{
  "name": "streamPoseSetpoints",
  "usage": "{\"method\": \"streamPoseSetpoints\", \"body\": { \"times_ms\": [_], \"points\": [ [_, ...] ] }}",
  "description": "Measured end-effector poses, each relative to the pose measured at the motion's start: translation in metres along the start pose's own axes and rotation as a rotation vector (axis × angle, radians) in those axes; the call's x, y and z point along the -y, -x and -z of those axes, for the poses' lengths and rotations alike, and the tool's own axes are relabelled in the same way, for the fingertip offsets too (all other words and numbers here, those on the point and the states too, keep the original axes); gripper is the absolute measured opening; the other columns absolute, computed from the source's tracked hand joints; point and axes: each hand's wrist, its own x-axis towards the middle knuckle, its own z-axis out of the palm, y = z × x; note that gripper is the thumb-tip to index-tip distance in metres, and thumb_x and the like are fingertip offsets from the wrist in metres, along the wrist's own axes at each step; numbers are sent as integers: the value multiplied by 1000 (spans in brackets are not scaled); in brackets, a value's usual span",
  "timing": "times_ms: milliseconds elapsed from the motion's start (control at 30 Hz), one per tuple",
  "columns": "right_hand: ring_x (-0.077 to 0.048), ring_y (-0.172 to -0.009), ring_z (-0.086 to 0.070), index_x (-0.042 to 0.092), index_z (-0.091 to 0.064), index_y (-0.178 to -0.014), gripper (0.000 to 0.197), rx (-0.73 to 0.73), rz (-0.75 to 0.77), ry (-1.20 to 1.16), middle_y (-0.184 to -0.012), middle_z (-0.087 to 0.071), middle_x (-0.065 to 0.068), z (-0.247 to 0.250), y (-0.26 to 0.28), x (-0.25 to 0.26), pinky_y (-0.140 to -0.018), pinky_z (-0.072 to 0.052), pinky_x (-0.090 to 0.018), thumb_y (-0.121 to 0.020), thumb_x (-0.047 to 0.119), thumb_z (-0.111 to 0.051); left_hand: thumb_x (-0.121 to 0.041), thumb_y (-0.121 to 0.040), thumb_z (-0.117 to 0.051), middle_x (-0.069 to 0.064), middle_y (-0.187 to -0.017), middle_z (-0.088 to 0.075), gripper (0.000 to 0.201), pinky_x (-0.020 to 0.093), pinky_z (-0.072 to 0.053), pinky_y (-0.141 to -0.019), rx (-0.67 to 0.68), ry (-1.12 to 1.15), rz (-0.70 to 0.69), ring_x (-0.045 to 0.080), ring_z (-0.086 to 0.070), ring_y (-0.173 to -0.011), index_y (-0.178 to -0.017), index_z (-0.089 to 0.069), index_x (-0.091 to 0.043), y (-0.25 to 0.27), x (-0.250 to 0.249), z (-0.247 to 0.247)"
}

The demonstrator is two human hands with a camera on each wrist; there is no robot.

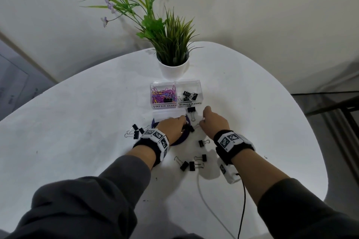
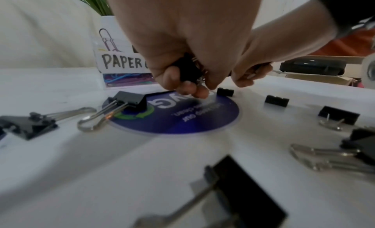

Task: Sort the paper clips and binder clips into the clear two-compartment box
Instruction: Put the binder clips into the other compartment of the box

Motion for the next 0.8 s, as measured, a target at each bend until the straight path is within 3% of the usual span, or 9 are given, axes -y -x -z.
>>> {"method": "streamPoseSetpoints", "body": {
  "times_ms": [67,133,233,300,367,467,567,667,800],
  "points": [
    [-27,-69,-51,11,-37,-122,30,-5,25,11,-76,-54,-7,1,2,-1,-59,-36,-31,-92,12,-38,-13,-96,-41,15,-89,-62,41,40,-47,-69,-17,35,14,27,-57,-75,-135,-33,-7,1,0,1],
    [-29,-75,-57,20,-30,-138,46,23,101,80,-88,-61,-11,3,2,-1,-63,-41,-34,-94,11,-34,-8,-95,-40,10,-76,-57,55,35,-45,-62,-33,86,26,24,-53,-64,-145,-22,-15,3,3,1],
    [-33,-97,-63,26,-24,-146,53,28,194,162,-122,-57,-11,2,-1,2,-75,-48,-38,-96,10,-33,2,-88,-47,12,-119,-58,58,40,-51,-83,-63,133,44,29,-57,-105,-140,-32,-19,11,18,4],
    [-33,-99,-63,26,-24,-147,49,1,201,169,-125,-55,-11,1,-3,6,-76,-49,-38,-99,18,-31,-3,-88,-50,9,-124,-53,38,36,-46,-87,-127,87,72,27,-51,-111,-123,-46,-15,21,33,7],
    [-33,-97,-64,24,-26,-145,45,-8,187,158,-123,-57,-11,0,-1,8,-74,-49,-37,-100,25,-30,-8,-89,-49,9,-119,-52,21,31,-41,-80,-187,46,106,26,-50,-107,-111,-51,-11,33,47,10],
    [-32,-95,-64,17,-38,-133,35,-12,156,134,-120,-58,-11,0,3,9,-69,-44,-33,-99,27,-34,2,-85,-49,9,-117,-48,23,30,-37,-73,-206,45,173,27,-49,-105,-105,-53,-8,50,66,15],
    [-33,-102,-62,12,-40,-127,36,3,91,14,-124,-55,-12,-1,4,9,-78,-48,-36,-98,33,-38,8,-83,-46,11,-119,-47,28,36,-43,-76,-189,119,284,28,-48,-105,-105,-51,-7,59,88,13],
    [-34,-106,-60,9,-39,-127,45,79,28,-61,-125,-52,-13,-4,2,14,-86,-50,-40,-94,39,-47,-11,-94,-48,14,-122,-44,18,40,-47,-84,-162,197,398,32,-53,-105,-110,-49,-4,63,105,4],
    [-35,-104,-60,2,-41,-119,35,56,36,8,-122,-55,-18,-11,-3,21,-81,-48,-39,-96,28,-42,-33,-93,-55,13,-123,-41,37,38,-46,-84,-124,290,445,32,-57,-103,-113,-47,-4,59,108,-4]
  ]
}}
